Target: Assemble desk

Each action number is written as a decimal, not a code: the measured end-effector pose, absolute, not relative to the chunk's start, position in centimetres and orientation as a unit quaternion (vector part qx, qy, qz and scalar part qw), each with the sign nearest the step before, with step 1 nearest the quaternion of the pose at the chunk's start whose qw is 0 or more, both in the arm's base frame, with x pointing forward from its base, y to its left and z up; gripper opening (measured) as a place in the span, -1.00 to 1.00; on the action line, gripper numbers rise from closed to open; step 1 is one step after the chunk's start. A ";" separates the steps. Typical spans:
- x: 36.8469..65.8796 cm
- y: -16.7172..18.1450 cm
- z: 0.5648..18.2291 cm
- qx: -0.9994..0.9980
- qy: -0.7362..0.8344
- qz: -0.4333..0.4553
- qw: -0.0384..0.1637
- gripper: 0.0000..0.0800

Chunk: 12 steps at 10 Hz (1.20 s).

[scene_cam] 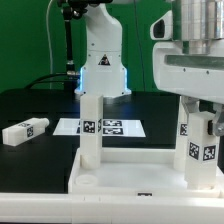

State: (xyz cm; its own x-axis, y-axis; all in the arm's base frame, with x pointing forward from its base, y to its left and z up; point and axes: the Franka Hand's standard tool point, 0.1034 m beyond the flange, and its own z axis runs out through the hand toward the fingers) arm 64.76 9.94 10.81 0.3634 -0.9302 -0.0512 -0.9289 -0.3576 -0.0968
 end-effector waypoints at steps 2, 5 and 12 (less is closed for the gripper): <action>64.8 10.0 10.9 -0.840 0.539 -0.008 0.054 0.21; 64.8 10.1 10.8 -0.904 0.424 -0.015 0.051 0.60; 64.9 10.1 10.8 -0.995 0.090 -0.034 0.033 0.62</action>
Offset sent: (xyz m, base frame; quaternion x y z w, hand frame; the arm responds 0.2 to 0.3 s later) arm 0.0001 0.0000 0.0025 -0.0112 0.0097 -0.2538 0.9671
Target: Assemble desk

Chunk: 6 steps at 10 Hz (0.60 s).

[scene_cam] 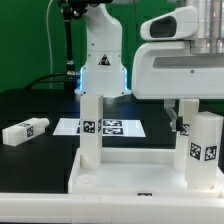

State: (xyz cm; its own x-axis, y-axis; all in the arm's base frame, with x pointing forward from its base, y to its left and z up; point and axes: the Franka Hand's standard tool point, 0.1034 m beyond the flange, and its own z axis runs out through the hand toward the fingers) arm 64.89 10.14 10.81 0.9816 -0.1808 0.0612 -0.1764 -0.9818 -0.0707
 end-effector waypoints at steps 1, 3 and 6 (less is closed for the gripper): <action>64.9 10.1 10.7 -0.998 0.043 -0.036 0.029 0.62; 64.8 10.0 10.4 -0.999 -0.034 -0.036 0.021 0.62; 64.8 9.9 10.4 -0.990 -0.137 -0.037 0.010 0.62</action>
Offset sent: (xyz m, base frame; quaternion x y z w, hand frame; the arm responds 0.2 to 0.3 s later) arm 0.0027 0.0047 0.0000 -0.0108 0.0002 -0.2351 0.9719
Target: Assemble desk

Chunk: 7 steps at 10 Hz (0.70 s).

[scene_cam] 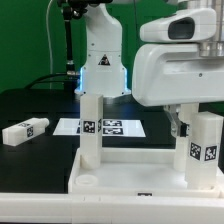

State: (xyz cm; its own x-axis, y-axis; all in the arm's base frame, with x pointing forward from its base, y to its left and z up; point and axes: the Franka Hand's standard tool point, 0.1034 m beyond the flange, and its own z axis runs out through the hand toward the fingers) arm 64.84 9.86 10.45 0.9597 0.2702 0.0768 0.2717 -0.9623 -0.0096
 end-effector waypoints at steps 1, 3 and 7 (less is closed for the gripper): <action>64.8 9.8 10.4 -0.989 -0.146 -0.037 0.009 0.56; 64.8 9.8 10.4 -0.989 -0.144 -0.037 0.009 0.11; 64.8 9.8 10.4 -0.995 -0.089 -0.037 0.011 -0.28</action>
Offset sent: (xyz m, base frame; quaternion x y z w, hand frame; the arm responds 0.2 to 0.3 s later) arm 0.0000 0.0000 0.0000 0.0000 0.0000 0.0000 1.0000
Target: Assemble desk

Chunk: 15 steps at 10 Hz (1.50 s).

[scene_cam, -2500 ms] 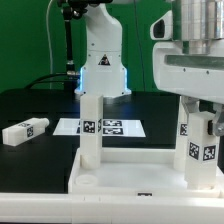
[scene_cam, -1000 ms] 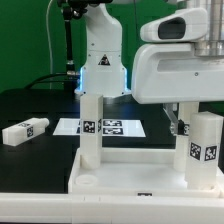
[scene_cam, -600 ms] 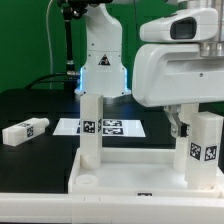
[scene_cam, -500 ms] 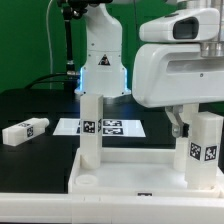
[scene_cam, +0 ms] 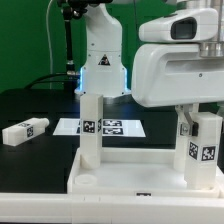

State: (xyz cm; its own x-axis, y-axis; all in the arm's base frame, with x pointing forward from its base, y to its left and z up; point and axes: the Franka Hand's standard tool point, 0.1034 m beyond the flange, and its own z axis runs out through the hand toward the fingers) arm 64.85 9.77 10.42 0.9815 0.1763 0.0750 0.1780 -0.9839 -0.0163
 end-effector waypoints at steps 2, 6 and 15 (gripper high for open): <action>64.9 9.7 10.4 -0.999 -0.020 -0.036 0.016 -0.28; 64.9 9.1 10.4 -0.988 0.152 -0.033 0.023 -0.28; 64.9 7.1 10.5 -0.950 0.310 -0.034 0.006 0.60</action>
Offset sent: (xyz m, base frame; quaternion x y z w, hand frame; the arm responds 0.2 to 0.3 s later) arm -0.0034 0.0032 -0.0015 0.0303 0.0046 0.2684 0.9628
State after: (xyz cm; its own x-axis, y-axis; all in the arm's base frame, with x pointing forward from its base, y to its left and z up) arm 64.91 7.13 10.54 0.8051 -0.5901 0.0605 -0.5893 -0.8073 -0.0315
